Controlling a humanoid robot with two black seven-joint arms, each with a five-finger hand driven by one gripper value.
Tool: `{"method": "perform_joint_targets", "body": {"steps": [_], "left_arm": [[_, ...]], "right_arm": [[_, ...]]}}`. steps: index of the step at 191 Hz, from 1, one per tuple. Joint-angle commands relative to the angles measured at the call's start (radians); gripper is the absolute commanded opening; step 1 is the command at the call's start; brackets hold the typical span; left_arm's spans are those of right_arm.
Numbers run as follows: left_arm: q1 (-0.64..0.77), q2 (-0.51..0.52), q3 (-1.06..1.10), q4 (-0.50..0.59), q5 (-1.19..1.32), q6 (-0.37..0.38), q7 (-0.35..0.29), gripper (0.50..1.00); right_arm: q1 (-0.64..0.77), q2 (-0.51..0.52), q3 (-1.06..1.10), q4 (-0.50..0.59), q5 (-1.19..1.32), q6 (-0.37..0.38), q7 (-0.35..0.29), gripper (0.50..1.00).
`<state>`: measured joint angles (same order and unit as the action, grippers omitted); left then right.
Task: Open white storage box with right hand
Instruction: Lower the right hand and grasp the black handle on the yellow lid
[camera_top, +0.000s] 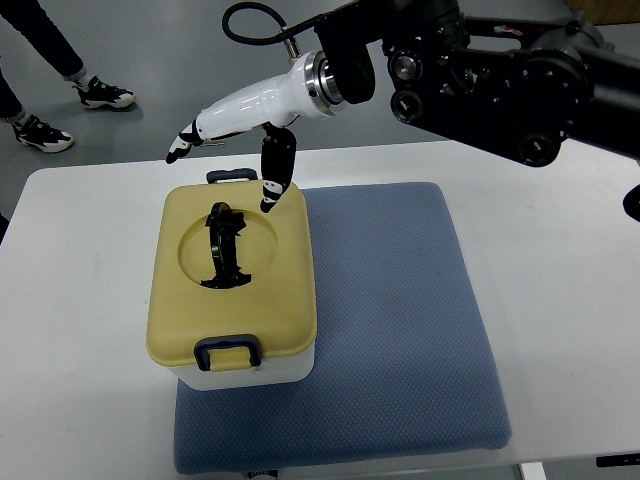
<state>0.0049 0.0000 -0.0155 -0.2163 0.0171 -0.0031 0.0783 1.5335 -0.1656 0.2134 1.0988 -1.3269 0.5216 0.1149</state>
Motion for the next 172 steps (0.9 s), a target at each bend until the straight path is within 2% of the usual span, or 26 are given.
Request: {"method": "perform_joint_targets", "body": {"steps": [1,36,136,165,172], "left_arm": [[0.0,0.0,0.0,0.0,0.0,0.0,0.0,1.0],[0.0,0.0,-0.001,0.0,0.0,0.0,0.0,1.0],[0.007,0.0,-0.001,0.002,0.0,0.0,0.0,1.0],[0.009,0.0,-0.003,0.002,0.0,0.0,0.0,1.0],[0.009,0.0,-0.003,0.002,0.0,0.0,0.0,1.0]], "right_arm": [[-0.018,0.009,0.0,0.001,0.0,-0.046,0.005,0.956],[-0.042,0.032,0.0,0.001,0.0,-0.106,0.015,0.956],[-0.118,0.052,-0.006,0.001,-0.054,-0.172,0.045,0.944],[-0.133,0.051,-0.006,0.001,-0.064,-0.18,0.063,0.895],[-0.138,0.051,-0.006,0.001,-0.066,-0.18,0.068,0.868]]}}
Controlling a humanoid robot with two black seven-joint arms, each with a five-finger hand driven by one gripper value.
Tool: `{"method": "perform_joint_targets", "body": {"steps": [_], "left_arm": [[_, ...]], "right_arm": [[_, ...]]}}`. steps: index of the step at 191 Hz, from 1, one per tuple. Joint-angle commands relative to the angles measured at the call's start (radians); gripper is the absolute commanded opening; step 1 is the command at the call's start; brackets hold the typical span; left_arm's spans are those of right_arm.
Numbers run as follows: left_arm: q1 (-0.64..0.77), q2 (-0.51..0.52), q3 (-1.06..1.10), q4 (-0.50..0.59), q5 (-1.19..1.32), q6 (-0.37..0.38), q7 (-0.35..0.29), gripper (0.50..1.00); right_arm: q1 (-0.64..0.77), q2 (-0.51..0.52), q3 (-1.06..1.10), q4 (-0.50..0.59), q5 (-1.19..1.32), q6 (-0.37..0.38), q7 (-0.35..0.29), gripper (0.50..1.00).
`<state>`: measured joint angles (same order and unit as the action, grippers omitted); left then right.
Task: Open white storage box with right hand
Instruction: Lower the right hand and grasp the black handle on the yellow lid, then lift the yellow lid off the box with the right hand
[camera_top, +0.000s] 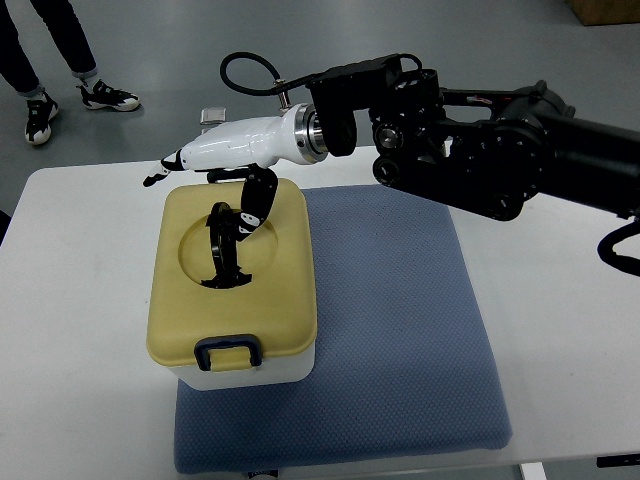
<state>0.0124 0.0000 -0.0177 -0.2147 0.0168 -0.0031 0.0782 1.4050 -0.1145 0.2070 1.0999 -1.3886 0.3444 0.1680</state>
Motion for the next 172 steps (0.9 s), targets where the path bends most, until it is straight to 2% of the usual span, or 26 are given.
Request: {"method": "perform_joint_targets", "body": {"steps": [1,34,52,55,56,57,58,59,60,61,63,136,172], "left_arm": [[0.001,0.0,-0.001,0.0,0.0,0.0,0.0,1.0],[0.0,0.0,-0.001,0.0,0.0,0.0,0.0,1.0],[0.001,0.0,-0.001,0.0,0.0,0.0,0.0,1.0],[0.001,0.0,-0.001,0.0,0.0,0.0,0.0,1.0],[0.001,0.0,-0.001,0.0,0.0,0.0,0.0,1.0],[0.001,0.0,-0.001,0.0,0.0,0.0,0.0,1.0],[0.001,0.0,-0.001,0.0,0.0,0.0,0.0,1.0],[0.001,0.0,-0.001,0.0,0.0,0.0,0.0,1.0],[0.001,0.0,-0.001,0.0,0.0,0.0,0.0,1.0],[0.001,0.0,-0.001,0.0,0.0,0.0,0.0,1.0],[0.001,0.0,-0.001,0.0,0.0,0.0,0.0,1.0],[0.001,0.0,-0.001,0.0,0.0,0.0,0.0,1.0],[0.001,0.0,0.001,0.0,0.0,0.0,0.0,1.0]], "right_arm": [[-0.009,-0.001,0.0,0.0,-0.004,-0.002,0.015,0.868],[-0.024,-0.001,0.0,0.0,-0.006,-0.002,0.027,0.776],[-0.031,-0.001,0.0,0.0,-0.006,-0.002,0.034,0.643],[-0.031,-0.001,0.0,0.0,-0.007,-0.002,0.041,0.601],[-0.031,-0.001,0.0,0.0,-0.007,-0.002,0.041,0.601],[-0.031,-0.001,0.0,0.0,-0.006,-0.002,0.044,0.574],[-0.031,-0.001,0.0,0.0,-0.006,-0.002,0.044,0.574],[-0.031,-0.001,0.0,0.001,-0.007,-0.002,0.045,0.544],[-0.031,-0.001,0.0,0.002,-0.007,-0.002,0.045,0.543],[-0.031,-0.001,0.0,0.0,-0.007,-0.002,0.048,0.509],[-0.031,-0.001,0.0,0.001,-0.007,-0.002,0.05,0.5],[-0.005,-0.019,0.017,0.023,0.01,-0.031,0.057,0.5],[0.084,-0.111,0.023,0.052,0.048,-0.015,0.059,0.5]]}}
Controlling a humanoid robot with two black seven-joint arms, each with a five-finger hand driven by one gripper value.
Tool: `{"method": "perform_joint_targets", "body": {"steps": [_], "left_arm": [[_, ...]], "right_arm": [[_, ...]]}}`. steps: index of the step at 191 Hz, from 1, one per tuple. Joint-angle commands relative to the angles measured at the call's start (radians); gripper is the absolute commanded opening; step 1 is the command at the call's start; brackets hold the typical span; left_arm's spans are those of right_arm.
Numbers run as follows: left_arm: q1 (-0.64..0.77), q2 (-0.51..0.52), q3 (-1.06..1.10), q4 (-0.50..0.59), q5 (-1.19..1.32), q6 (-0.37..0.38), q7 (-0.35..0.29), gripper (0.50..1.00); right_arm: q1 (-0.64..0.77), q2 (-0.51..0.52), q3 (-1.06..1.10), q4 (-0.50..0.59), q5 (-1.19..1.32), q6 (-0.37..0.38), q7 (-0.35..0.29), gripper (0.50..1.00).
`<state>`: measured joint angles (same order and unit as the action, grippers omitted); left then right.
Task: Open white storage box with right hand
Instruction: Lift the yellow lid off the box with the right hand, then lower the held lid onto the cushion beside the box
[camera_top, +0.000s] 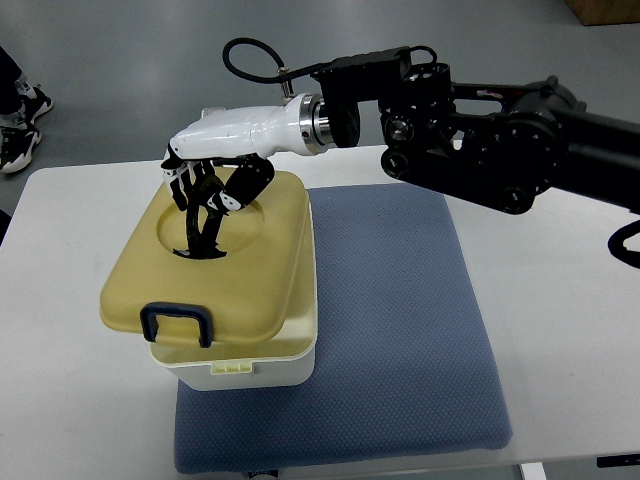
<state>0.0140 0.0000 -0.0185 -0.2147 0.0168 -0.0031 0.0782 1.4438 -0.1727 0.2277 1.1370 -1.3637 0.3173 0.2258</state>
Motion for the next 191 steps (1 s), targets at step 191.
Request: {"method": "perform_joint_targets", "body": {"steps": [191], "left_arm": [[0.009,0.0,0.003,-0.003,0.0,0.0,0.0,1.0]], "right_arm": [[-0.269,-0.519,-0.079,-0.114,-0.032,0.017,0.07,0.5]]}}
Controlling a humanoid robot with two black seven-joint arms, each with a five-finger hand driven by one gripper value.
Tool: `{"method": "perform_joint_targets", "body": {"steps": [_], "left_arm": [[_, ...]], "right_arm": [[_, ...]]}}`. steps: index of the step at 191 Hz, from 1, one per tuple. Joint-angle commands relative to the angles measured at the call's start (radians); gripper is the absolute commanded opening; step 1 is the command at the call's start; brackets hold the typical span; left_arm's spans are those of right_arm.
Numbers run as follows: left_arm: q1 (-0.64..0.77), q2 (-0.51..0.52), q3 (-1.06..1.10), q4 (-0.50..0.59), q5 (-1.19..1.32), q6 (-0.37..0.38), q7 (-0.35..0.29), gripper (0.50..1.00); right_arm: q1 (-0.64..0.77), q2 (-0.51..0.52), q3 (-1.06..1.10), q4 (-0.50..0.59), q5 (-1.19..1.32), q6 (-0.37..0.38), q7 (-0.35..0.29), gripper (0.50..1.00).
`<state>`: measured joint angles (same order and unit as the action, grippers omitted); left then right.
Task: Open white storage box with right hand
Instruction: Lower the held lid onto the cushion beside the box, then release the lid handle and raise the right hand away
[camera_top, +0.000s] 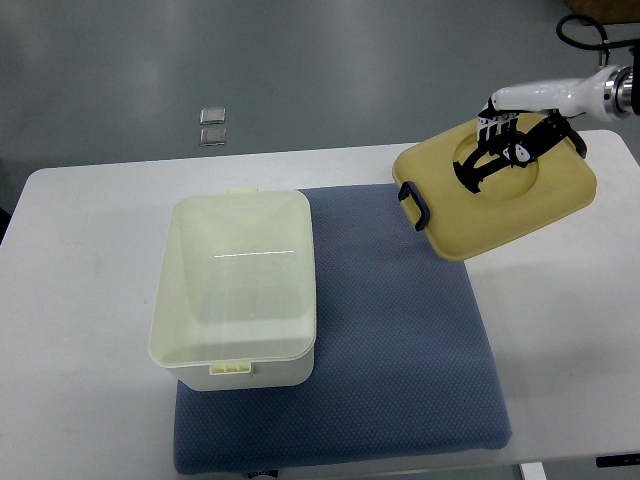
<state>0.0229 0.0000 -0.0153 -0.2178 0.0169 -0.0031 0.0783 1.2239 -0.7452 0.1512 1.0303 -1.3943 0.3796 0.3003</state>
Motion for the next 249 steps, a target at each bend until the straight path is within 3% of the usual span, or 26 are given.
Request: {"method": "perform_joint_targets", "body": {"steps": [1,57,127,128,129,130,131,132,133,134,135,136,179,202,225,249], "left_arm": [[0.0,0.0,0.0,0.0,0.0,0.0,0.0,1.0],[0.002,0.0,0.0,0.0,0.0,0.0,0.0,1.0],[0.005,0.0,0.0,0.0,0.0,0.0,0.0,1.0],[0.005,0.0,0.0,0.0,0.0,0.0,0.0,1.0],[0.005,0.0,0.0,0.0,0.0,0.0,0.0,1.0],[0.005,0.0,0.0,0.0,0.0,0.0,0.0,1.0],[0.005,0.0,0.0,0.0,0.0,0.0,0.0,1.0],[0.005,0.0,0.0,0.0,0.0,0.0,0.0,1.0],[0.005,0.0,0.0,0.0,0.0,0.0,0.0,1.0],[0.005,0.0,0.0,0.0,0.0,0.0,0.0,1.0],[0.005,0.0,0.0,0.0,0.0,0.0,0.0,1.0],[0.005,0.0,0.0,0.0,0.0,0.0,0.0,1.0],[0.005,0.0,0.0,0.001,0.0,0.0,0.0,1.0],[0.005,0.0,0.0,0.001,0.0,0.0,0.0,1.0],[0.005,0.0,0.0,0.001,0.0,0.0,0.0,1.0],[0.005,0.0,0.0,0.0,0.0,0.0,0.0,1.0]], "right_arm": [[-0.049,0.053,-0.002,-0.007,-0.002,-0.045,-0.004,0.5],[-0.116,0.224,-0.012,-0.047,-0.015,-0.151,-0.01,0.5],[-0.156,0.259,-0.015,-0.064,-0.014,-0.171,-0.01,0.5],[-0.156,0.259,-0.013,-0.065,-0.014,-0.171,-0.01,0.565],[-0.156,0.259,-0.013,-0.065,-0.014,-0.171,-0.01,0.566],[-0.156,0.259,-0.013,-0.065,-0.014,-0.171,-0.01,0.675],[-0.156,0.259,-0.013,-0.065,-0.014,-0.171,-0.01,0.676],[-0.156,0.259,-0.012,-0.065,-0.012,-0.171,-0.01,0.779],[-0.156,0.259,-0.012,-0.065,-0.012,-0.171,-0.01,0.78],[-0.158,0.259,-0.012,-0.065,-0.012,-0.171,-0.01,0.878],[-0.158,0.259,-0.012,-0.065,-0.012,-0.171,-0.01,0.879],[-0.158,0.259,-0.012,-0.064,-0.012,-0.171,-0.01,0.947],[-0.159,0.25,-0.012,-0.062,0.008,-0.151,-0.01,0.948],[-0.155,0.231,0.034,-0.062,0.038,-0.091,-0.01,0.948],[-0.161,0.198,0.182,-0.072,0.187,-0.004,-0.021,0.948],[-0.178,0.214,0.307,-0.168,0.426,-0.018,-0.056,0.946]]}}
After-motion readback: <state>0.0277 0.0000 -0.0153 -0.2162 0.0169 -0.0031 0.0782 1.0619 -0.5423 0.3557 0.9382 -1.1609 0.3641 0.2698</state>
